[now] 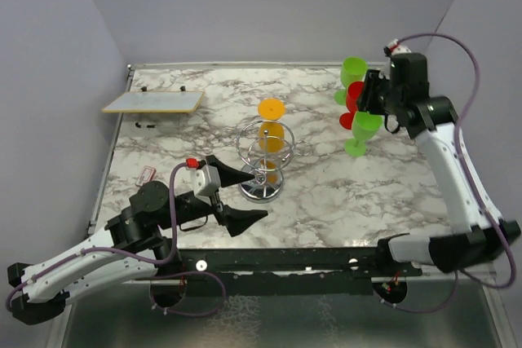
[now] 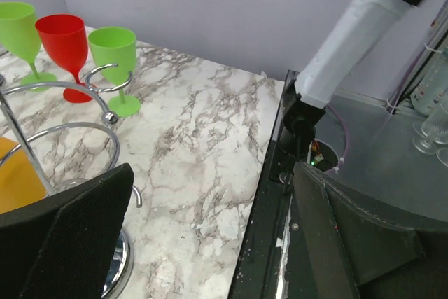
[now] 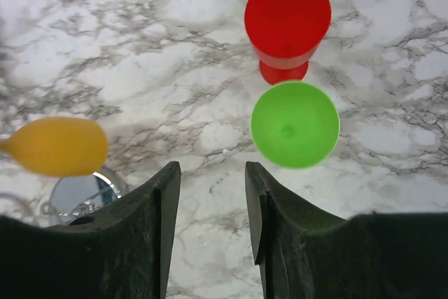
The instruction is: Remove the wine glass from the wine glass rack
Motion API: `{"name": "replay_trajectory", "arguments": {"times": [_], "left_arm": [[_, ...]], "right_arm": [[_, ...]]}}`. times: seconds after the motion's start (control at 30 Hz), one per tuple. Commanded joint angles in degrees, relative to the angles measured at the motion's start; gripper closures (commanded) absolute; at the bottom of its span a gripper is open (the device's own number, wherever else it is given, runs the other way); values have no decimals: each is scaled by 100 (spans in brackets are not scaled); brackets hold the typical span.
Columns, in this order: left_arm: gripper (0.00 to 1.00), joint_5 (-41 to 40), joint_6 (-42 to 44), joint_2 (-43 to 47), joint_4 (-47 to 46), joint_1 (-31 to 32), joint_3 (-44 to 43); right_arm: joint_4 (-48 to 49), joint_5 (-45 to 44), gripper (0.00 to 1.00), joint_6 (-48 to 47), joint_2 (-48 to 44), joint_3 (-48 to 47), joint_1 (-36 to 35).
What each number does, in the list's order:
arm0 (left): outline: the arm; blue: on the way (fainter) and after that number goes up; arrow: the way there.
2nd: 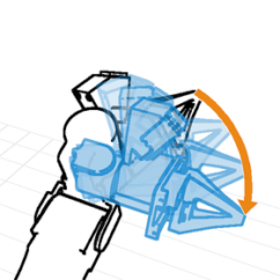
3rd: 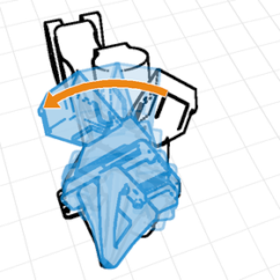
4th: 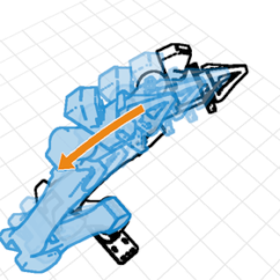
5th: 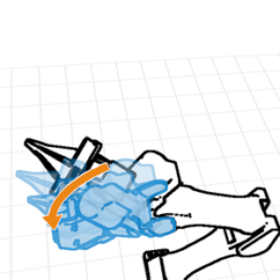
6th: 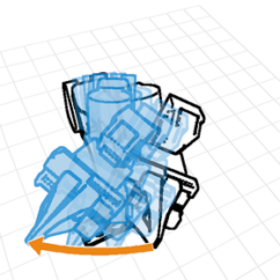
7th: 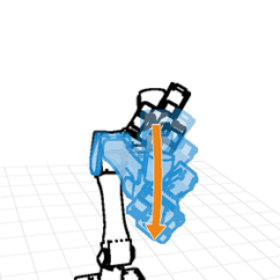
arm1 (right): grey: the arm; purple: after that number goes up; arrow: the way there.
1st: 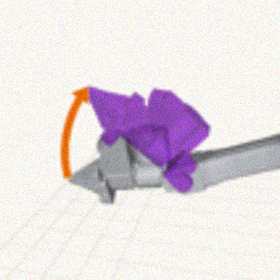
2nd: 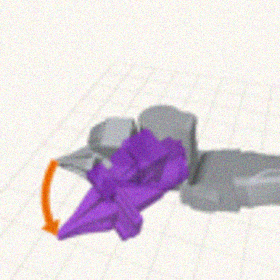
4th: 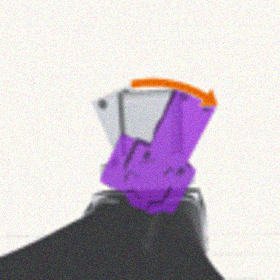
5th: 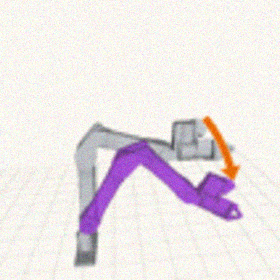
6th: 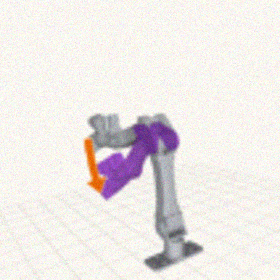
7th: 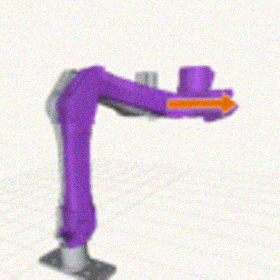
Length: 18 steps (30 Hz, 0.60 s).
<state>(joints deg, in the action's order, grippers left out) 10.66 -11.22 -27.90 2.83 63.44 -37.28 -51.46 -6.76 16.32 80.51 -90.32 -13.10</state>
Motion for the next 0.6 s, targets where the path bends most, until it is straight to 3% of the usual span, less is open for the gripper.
{"name": "replay_trajectory", "arguments": {"times": [0.0, 0.13, 0.27, 0.43, 0.57], "left_arm": [[1, -587, -412, 140, 106, -16, -106], [1, -1137, -882, 224, 347, -16, -181], [1, -1520, -1196, 385, 534, -20, -224], [1, -1802, -1157, 425, 467, -18, -350], [1, -1829, -1073, 25, 719, -18, -751]], "right_arm": [[972, 1104, 56, 338, -1618, 1339, 18], [1944, 1915, 53, 736, -2644, 2679, 18], [2619, 2845, 44, 1350, -3062, 3331, 19], [3716, 3898, 37, 2259, -2797, 3633, 19], [4135, 4449, 37, 2888, -2003, 3228, 23]]}}
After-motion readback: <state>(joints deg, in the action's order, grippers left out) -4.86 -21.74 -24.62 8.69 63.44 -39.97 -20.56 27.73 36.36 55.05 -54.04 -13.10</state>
